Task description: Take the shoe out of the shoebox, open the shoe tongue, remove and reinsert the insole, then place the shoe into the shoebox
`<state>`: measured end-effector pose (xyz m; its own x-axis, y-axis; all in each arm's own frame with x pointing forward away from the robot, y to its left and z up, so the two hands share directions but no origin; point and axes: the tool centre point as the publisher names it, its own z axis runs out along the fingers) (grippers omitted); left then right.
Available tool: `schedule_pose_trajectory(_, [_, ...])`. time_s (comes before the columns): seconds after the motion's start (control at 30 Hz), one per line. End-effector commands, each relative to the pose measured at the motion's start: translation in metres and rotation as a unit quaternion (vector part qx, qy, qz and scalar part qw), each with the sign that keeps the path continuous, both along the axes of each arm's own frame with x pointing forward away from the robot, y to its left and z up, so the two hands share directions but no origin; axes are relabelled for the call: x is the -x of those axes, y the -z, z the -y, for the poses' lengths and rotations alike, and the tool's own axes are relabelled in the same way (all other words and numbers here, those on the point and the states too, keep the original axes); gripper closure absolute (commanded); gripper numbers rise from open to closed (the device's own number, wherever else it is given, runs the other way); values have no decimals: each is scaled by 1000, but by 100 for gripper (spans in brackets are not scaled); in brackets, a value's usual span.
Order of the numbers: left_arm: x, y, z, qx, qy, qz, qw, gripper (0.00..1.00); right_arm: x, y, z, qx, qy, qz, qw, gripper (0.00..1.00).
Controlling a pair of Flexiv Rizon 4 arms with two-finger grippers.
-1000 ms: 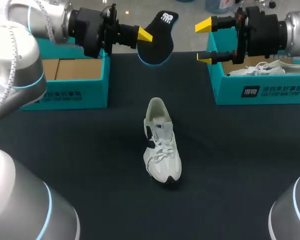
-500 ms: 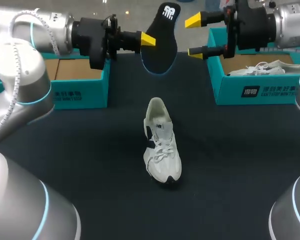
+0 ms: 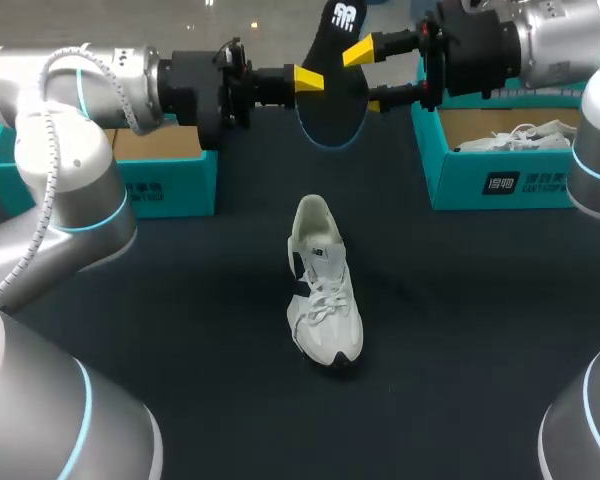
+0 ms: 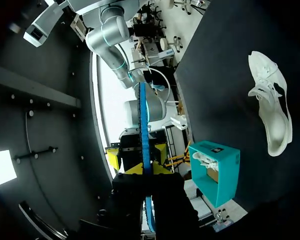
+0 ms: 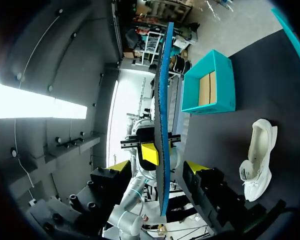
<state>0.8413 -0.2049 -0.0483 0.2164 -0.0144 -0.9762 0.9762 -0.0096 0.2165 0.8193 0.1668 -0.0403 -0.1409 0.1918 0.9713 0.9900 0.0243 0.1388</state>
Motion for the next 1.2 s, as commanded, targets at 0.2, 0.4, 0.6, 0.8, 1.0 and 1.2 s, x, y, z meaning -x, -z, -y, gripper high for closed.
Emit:
schedule_pose_trajectory(0.2, [6, 2, 5, 15, -13, 1, 1000, 100, -6, 5, -7, -3, 0, -3, 1000, 66])
schedule_pose_trajectory(0.4, [7, -1, 3, 17, -15, 4, 1000, 100, -5, 6, -7, -4, 4, -3, 1000, 100])
schedule_pose_trajectory(0.6, [3, -1, -3, 17, -21, -6, 1000, 61, -4, 6, -8, -21, 5, 5, 1000, 100])
schedule_pose_trajectory(0.8, [-1, -3, -18, 3, -19, -5, 1000, 0, -3, 6, -6, -25, 7, 14, 1000, 100])
schedule_pose_trajectory(1.0, [-9, 1, -51, -26, 6, -11, 1000, 0, -2, 8, -4, -18, 4, 25, 1000, 100])
schedule_pose_trajectory(1.2, [-17, 6, -87, -77, 36, -3, 996, 0, -1, 9, -4, -16, -1, 28, 999, 100])
